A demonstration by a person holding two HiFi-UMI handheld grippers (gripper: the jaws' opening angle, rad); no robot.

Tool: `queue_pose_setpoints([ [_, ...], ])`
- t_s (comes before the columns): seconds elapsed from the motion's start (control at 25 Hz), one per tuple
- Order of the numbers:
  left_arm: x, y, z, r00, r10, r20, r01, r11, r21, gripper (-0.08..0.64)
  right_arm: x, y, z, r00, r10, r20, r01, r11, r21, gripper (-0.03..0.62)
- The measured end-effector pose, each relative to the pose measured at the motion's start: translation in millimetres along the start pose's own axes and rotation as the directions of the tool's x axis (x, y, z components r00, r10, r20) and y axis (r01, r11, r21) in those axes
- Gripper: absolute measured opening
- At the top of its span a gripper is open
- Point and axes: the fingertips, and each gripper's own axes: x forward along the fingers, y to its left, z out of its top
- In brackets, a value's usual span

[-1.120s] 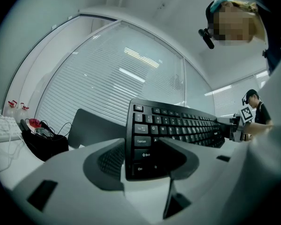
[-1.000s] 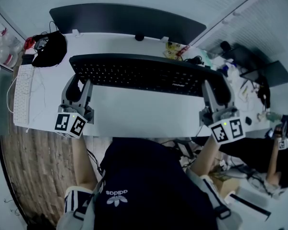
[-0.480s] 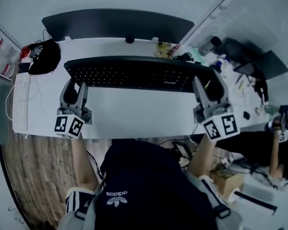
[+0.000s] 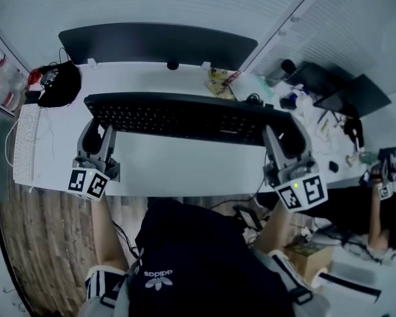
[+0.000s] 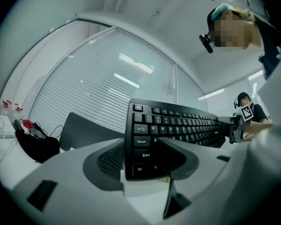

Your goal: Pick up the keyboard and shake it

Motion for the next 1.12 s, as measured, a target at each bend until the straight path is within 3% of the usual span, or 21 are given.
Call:
queue_pose_setpoints([
  [0.2, -4, -8, -10, 1.000, 0.005, 0.008, -0.005, 0.999, -0.048, 0.221, 2, 1, -4, 1.000, -0.007, -0.010, 0.007, 1.000, -0.006, 0.218],
  [0.4, -3, -14, -18, 1.000, 0.020, -0.022, -0.021, 0.999, -0.040, 0.221, -5, -10, -14, 0.999, -0.007, -0.032, 0.008, 1.000, 0.030, 0.216],
  [0.52, -24, -32, -7, 1.000, 0.007, -0.013, -0.007, 1.000, -0.029, 0.221, -38, -2, -9, 0.999, 0.022, -0.027, -0.020, 0.999, 0.050, 0.210],
  [0.8, -26, -23, 1, 0.999, 0.033, -0.006, -0.033, 0.999, -0.041, 0.221, -25, 1, -2, 1.000, 0.019, 0.011, -0.020, 0.998, 0.061, 0.207],
  [1.12, -25, -9, 14, 0.996, 0.086, -0.036, -0.083, 0.994, 0.075, 0.221, -11, -2, -53, 0.999, 0.040, 0.012, -0.042, 0.979, 0.198, 0.202],
])
